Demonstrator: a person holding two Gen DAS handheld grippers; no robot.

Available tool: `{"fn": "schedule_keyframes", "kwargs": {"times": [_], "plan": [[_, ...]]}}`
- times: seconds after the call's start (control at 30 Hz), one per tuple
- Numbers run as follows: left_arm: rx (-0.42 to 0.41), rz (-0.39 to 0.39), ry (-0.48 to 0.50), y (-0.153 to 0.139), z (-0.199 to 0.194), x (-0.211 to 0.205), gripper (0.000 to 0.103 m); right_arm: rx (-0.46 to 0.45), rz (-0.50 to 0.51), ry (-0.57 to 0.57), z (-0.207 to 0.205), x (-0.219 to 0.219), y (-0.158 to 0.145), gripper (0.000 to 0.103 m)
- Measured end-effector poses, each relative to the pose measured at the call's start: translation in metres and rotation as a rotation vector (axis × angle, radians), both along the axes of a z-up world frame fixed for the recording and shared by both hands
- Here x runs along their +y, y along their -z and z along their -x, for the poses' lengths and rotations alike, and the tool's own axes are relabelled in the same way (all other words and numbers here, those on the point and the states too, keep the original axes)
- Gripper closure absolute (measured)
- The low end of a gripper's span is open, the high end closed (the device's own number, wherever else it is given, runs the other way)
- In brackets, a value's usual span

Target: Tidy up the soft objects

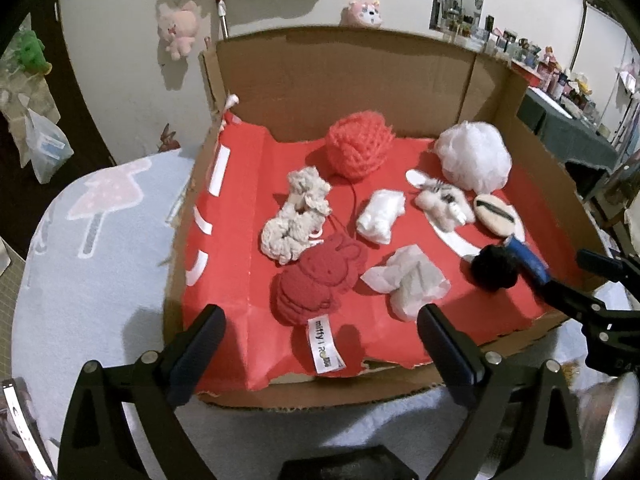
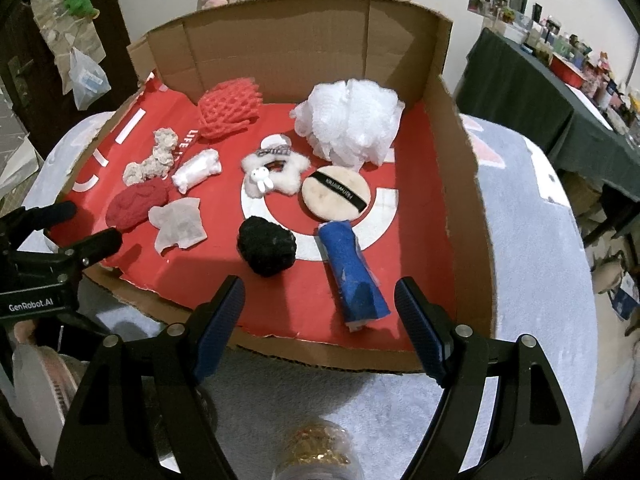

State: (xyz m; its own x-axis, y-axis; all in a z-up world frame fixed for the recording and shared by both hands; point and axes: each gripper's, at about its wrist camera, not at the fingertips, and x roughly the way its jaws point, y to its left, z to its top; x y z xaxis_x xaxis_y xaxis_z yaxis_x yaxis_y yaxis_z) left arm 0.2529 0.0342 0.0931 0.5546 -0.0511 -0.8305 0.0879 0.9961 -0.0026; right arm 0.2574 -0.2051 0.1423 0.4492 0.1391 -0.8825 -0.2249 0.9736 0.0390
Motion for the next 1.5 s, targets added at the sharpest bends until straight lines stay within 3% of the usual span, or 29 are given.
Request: {"fn": "schedule_keyframes", "kwargs": {"times": [0.23,0.37,0.6,0.87,1.17,1.5], "plan": [[-0.131,0.017,-0.026,-0.047,0.035,0.005,0.000,-0.119,-0.016,0.015,0.021,-0.008,-0.049,0.026],[-0.227,0.016,-0.023,-0.070,0.075,0.003,0.000,-0.201,-0.045,0.006,0.052,-0.012,-0.080,0.017],[-0.352,0.068,0.003,-0.079,0.150,-0.006,0.000,-0.335,-0.095,-0.012,0.130,-0.021,-0.105,0.011],[-0.356,0.047,-0.028,-0.032,0.195,-0.020,0.000,-0.383,-0.090,0.011,0.192,-0.023,-0.063,0.008],[-0.245,0.029,-0.063,0.034,0.190,-0.026,0.000,-0.298,-0.063,0.034,0.196,-0.022,0.008,0.008],[-0.159,-0.023,-0.071,0.071,0.184,-0.037,0.000,-0.204,-0.035,0.070,0.183,-0.024,0.052,0.008]]}}
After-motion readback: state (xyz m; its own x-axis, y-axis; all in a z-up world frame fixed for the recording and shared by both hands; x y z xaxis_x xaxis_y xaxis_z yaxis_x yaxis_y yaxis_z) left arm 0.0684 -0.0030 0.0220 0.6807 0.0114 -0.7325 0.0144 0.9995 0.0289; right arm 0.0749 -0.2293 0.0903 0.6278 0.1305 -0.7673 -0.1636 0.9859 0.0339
